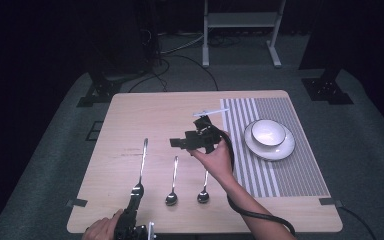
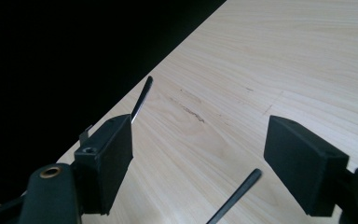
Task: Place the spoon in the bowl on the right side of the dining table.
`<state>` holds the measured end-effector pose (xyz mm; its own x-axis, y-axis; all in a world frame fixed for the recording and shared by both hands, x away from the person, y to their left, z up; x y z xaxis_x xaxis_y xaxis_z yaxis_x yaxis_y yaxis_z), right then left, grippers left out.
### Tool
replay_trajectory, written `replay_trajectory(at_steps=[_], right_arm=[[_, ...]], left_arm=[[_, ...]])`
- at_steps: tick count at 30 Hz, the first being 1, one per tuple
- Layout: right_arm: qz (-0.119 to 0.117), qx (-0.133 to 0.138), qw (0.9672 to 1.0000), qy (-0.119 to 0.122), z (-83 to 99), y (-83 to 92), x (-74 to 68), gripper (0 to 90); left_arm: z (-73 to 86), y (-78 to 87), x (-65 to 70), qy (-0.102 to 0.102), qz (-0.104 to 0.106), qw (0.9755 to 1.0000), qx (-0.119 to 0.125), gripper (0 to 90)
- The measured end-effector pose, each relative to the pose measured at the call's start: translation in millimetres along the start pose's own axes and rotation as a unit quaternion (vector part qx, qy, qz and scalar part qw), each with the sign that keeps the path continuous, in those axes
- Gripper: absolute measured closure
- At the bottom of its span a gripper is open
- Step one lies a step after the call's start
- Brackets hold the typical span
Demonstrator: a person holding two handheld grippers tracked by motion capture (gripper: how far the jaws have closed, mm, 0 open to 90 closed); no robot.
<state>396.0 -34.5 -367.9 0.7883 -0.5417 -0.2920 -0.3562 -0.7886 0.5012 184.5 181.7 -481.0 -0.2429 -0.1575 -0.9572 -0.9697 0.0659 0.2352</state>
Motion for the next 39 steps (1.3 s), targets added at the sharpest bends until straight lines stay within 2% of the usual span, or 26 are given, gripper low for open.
replay_trajectory(at_steps=[17,30,39], right_arm=[[-0.005,-0.03,0.9995,0.009,-5.6,-44.0,-16.8,22.8],[-0.013,-0.041,0.999,0.01,-5.7,-62.6,-25.1,25.3],[-0.02,-0.041,0.9989,0.005,-7.5,-71.5,-28.5,38.4]], left_arm=[[-4.2,2.2,-0.6,-0.004,-0.001,1.0,0.004,87.8],[-8.3,3.7,-0.9,-0.006,0.001,0.9999,0.01,87.9],[-13.0,5.6,-0.6,-0.007,0.0,0.9998,0.019,87.9]])
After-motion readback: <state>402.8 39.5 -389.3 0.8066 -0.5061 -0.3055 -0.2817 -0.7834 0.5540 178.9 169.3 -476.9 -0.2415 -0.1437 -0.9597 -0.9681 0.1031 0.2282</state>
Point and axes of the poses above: each handheld gripper's, and its own axes: y roughly backward along the jaws, z roughly out of its underside, x roughly to its right, the point moved 2 cm from there along -y, roughly forward along the jaws, and after that the axes turned 11 degrees about y, right-handed, at the moved point
